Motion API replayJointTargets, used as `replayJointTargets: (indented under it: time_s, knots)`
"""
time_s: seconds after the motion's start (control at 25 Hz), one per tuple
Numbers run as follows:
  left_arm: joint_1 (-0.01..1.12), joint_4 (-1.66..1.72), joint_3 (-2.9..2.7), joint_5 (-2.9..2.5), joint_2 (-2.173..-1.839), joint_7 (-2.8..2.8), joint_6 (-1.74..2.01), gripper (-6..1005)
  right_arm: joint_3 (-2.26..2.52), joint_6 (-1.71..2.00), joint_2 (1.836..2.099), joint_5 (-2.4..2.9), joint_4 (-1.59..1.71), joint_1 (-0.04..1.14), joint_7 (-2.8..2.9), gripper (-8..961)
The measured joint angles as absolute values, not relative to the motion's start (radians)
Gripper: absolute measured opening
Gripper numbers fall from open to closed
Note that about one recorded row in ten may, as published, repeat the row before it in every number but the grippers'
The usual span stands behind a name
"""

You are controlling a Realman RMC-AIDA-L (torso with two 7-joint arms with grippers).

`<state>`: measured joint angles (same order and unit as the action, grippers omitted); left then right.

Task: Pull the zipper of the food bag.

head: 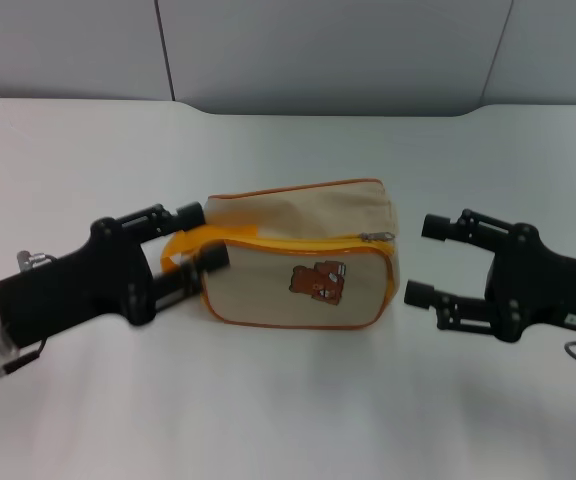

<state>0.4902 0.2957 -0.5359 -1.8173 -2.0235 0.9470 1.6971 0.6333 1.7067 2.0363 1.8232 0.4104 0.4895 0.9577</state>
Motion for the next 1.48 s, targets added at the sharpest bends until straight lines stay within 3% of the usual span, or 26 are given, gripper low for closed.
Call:
replayJointTargets:
  time_s: [0.24,0.6,1.48]
  knots:
    - [0.512,0.384,-0.745,-1.931,-1.999,1.01,1.802,595,0.652,1.774,2.03,1.895,0.41,0.48,0.962,815]
    - [0.499,0.4,-0.747,-1.973,-1.997,1.016,1.807,821,0.652,1.795,2.051,2.019,0.408,0.477,0.956,814]
    - [0.495,0.399,-0.747,-1.97,-2.006,0.998,1.813,816,0.651,1.793,2.059,2.025,0.397,0.48,0.93,815]
